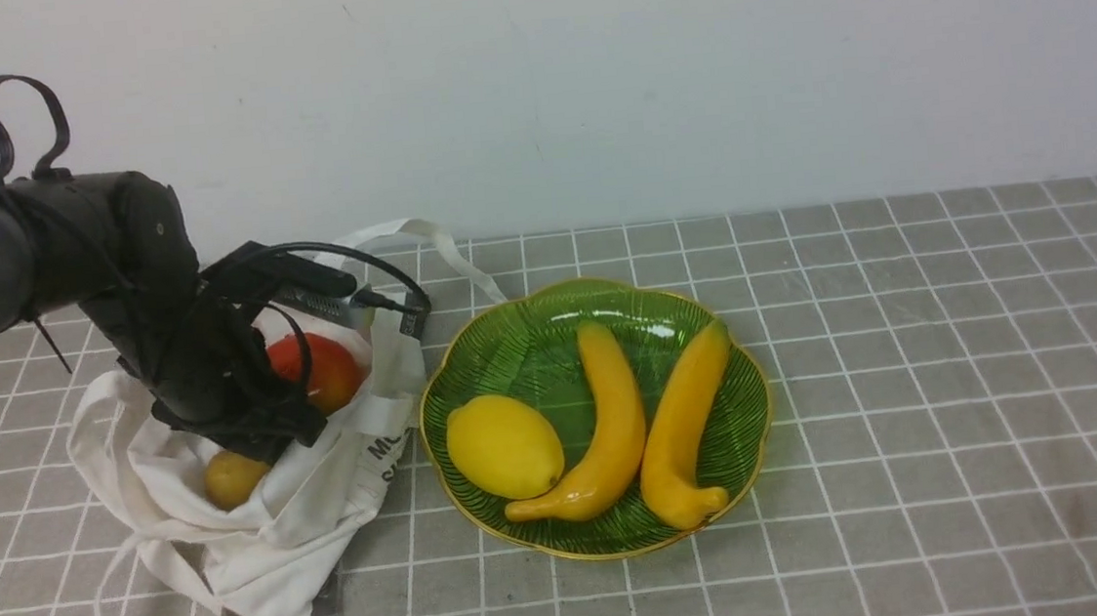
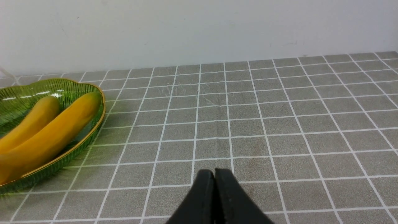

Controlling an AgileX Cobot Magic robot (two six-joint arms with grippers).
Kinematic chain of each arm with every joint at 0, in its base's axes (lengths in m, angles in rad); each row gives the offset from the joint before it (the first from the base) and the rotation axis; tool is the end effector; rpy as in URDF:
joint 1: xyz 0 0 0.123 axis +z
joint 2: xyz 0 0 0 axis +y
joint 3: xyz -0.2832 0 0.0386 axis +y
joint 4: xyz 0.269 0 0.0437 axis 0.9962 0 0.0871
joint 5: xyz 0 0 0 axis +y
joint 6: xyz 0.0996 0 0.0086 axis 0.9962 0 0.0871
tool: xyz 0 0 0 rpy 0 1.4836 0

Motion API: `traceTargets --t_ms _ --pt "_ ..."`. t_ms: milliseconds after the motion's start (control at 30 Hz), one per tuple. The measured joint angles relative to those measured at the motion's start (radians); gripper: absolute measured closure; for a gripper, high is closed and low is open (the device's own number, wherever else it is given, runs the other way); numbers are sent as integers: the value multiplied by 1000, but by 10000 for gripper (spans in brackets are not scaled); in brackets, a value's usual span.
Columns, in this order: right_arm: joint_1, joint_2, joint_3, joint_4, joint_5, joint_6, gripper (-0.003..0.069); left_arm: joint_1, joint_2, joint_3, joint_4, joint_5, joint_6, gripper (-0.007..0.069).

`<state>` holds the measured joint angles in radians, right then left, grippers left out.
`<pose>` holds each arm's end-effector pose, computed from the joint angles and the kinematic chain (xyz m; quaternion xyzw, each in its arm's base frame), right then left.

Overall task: Take the fruit out of the bag on the grey coffee tablecloth and place them on the plate.
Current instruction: 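Reach into the cloth bag and grasp the kiwi with the left gripper, then move the kiwi from the bag and put it on the plate with the left gripper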

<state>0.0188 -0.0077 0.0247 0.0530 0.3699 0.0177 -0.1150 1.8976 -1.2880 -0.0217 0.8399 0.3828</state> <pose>0.0816 0.0035 0.1690 0.0138 0.8045 0.0332 0.5929 0.3908 -0.0468 0.1628 0.2388 0.9654 0.0052 0.1043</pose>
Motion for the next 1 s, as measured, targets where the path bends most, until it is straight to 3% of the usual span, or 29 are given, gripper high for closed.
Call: traceTargets --t_ms 367,533,700,833,1000 --pt "0 0 0 0 0 0 673 0 -268 -77 53 61 -146 272" --pt "0 0 0 0 0 0 673 -2 -334 -85 -161 98 -198 272" --pt "0 0 0 0 0 0 673 -78 -309 -85 -418 63 -147 272" --pt "0 0 0 0 1 0 673 -187 -244 -85 -520 -51 -74 272" --pt "0 0 0 0 1 0 673 -292 -135 -85 -547 -204 -11 272"
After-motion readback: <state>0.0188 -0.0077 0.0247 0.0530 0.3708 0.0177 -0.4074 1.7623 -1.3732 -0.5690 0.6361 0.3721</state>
